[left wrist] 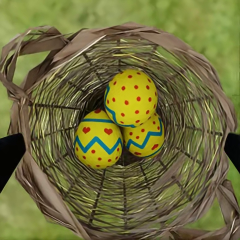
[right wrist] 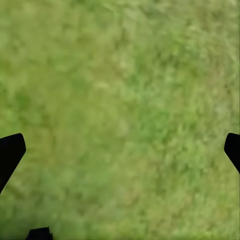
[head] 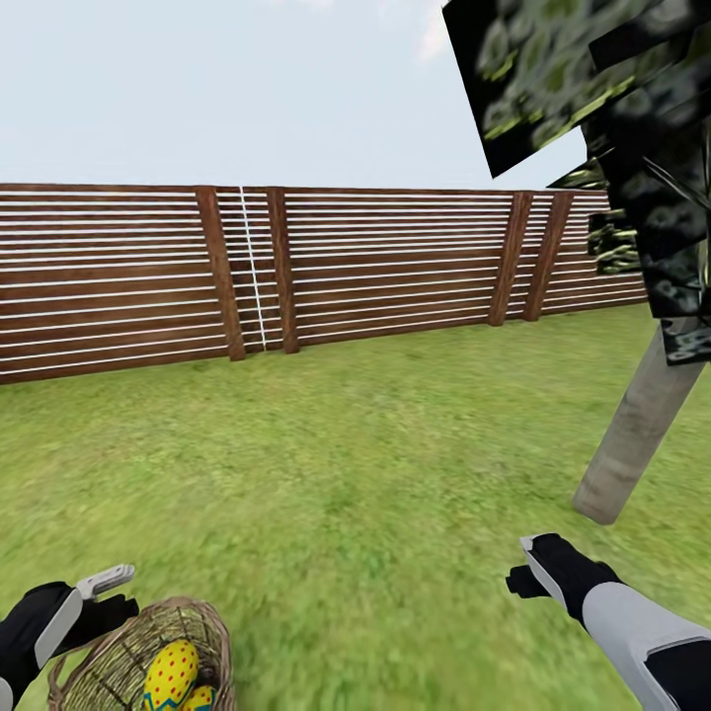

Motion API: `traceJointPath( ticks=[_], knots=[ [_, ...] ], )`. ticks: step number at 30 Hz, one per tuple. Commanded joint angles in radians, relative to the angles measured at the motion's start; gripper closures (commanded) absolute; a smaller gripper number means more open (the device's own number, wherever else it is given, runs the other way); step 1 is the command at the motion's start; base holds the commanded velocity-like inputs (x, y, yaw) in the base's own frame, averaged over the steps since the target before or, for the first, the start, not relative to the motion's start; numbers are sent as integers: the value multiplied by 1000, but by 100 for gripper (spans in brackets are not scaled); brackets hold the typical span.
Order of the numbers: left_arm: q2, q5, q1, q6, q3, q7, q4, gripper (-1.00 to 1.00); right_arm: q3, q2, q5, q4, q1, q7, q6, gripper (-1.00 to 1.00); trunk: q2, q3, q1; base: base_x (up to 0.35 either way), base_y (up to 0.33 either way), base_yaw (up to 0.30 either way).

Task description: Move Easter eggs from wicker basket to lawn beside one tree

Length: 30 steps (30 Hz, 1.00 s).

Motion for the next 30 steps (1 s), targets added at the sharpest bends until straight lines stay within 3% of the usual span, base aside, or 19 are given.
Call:
traceJointPath(
  ticks=[1, 10, 18, 30],
  knots=[
    [0, 6, 0, 6, 3, 2, -1, -100, 8, -2, -11, -2, 0, -2, 4, -100, -8, -4, 4, 0, 0, 0],
    [-2, 7, 0, 6, 3, 2, 0, -100, 8, -4, -11, -2, 0, 0, -2, -100, -71, -32, 38, 0, 0, 0],
    [-22, 5, 0, 6, 1, 3, 2, -100, 8, -3, -12, -2, 0, 0, -6, -100, -127, -58, 69, 0, 0, 0],
    [-18, 4, 0, 7, 2, 4, 3, -100, 8, 0, -10, -2, 0, -1, -7, -100, -211, -95, 115, 0, 0, 0]
  ],
)
